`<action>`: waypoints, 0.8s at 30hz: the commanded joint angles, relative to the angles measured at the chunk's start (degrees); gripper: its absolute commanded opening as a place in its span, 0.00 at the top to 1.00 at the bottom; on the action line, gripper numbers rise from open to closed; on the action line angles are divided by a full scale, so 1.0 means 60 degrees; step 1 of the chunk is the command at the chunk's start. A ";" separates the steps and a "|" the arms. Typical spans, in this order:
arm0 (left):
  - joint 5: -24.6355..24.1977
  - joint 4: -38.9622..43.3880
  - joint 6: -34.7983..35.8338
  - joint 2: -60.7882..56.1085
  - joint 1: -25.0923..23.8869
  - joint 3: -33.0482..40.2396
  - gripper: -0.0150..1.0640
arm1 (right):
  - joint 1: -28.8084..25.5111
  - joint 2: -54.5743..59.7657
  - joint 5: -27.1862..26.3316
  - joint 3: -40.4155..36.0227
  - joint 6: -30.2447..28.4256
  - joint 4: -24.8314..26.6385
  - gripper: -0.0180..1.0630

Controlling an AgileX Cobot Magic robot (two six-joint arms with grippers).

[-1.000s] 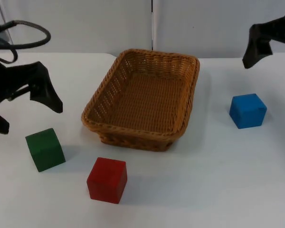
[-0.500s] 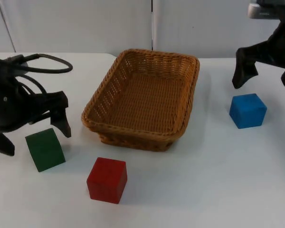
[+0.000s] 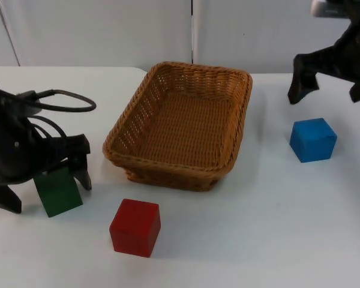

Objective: Pick up one cube with each hand and place exactly two cubes into the same basket, leaving the remaining cube outside.

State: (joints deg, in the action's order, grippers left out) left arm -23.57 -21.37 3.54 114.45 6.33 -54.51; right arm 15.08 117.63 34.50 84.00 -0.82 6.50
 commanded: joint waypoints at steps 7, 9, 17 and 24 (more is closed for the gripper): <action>0.0309 0.0044 0.0107 0.0081 0.0051 -0.0023 0.01 | 0.0250 0.0982 -0.0224 0.0034 0.0503 -0.0182 0.01; 0.0467 0.0088 0.0107 0.0081 0.0051 -0.0023 0.01 | 0.0250 0.1135 -0.0372 0.0034 0.0886 -0.0785 0.01; 0.0619 0.0169 0.0107 0.0235 0.0051 -0.0023 0.01 | 0.0250 0.1449 -0.0720 0.0034 0.1343 -0.1322 0.01; 0.0557 0.0169 -0.0023 0.0621 0.0051 -0.0023 0.09 | 0.0250 0.1593 -0.0683 0.0034 0.1343 -0.1322 0.03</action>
State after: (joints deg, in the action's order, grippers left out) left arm -20.30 -20.20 3.54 116.10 6.46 -55.00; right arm 16.60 127.18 30.81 83.98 7.06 -1.01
